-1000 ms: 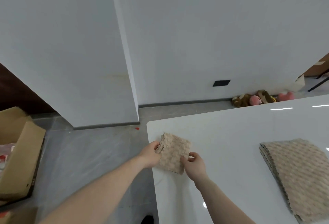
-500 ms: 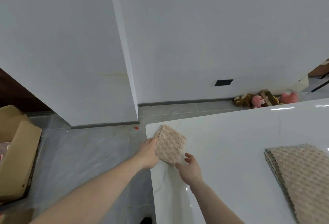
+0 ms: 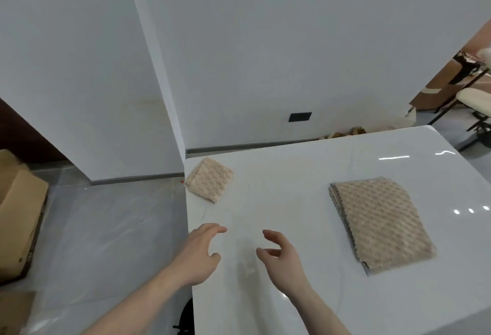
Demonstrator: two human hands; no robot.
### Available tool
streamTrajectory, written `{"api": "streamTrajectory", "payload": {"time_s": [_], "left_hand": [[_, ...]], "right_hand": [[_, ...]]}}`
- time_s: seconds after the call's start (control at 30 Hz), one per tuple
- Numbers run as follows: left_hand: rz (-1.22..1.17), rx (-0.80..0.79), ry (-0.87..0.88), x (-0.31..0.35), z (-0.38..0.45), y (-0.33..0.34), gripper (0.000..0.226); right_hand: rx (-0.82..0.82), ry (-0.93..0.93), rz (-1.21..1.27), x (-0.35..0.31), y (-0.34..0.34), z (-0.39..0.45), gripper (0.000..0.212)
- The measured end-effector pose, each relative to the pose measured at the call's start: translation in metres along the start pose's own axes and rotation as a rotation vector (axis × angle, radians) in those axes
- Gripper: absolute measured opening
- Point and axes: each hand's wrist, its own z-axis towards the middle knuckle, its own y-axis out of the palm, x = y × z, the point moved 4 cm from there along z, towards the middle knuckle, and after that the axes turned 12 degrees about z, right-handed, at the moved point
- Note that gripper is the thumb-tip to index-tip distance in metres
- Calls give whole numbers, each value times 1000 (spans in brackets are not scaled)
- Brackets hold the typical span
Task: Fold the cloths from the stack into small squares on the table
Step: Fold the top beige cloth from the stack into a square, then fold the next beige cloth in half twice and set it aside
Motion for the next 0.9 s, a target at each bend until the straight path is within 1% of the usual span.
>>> {"api": "streamTrajectory", "payload": {"time_s": [0.13,0.27,0.37,0.6,0.77,0.9], "left_hand": [[-55,88,-28,50,-51,29,60],[-86,98,-8,94,-94,52,57],[-86,116,2,106,-112,54,57],[-64,119,20,110,-124,53,52],[-63,98,55,137,-120,69,51],[-73,84,75,166,-117,85,51]], "right_hand": [[-65,-61,-55,13,-44,-48,40],[-79,-107,-71,16,-81,-88,38],[-81,-124,-60,15,-96,-105,36],[-57,-140,-44,15,-113,-128,33],[-26,-148,-83,21,-146,-137,33],[-3,-162,-66,18,-177,-135,32]]}}
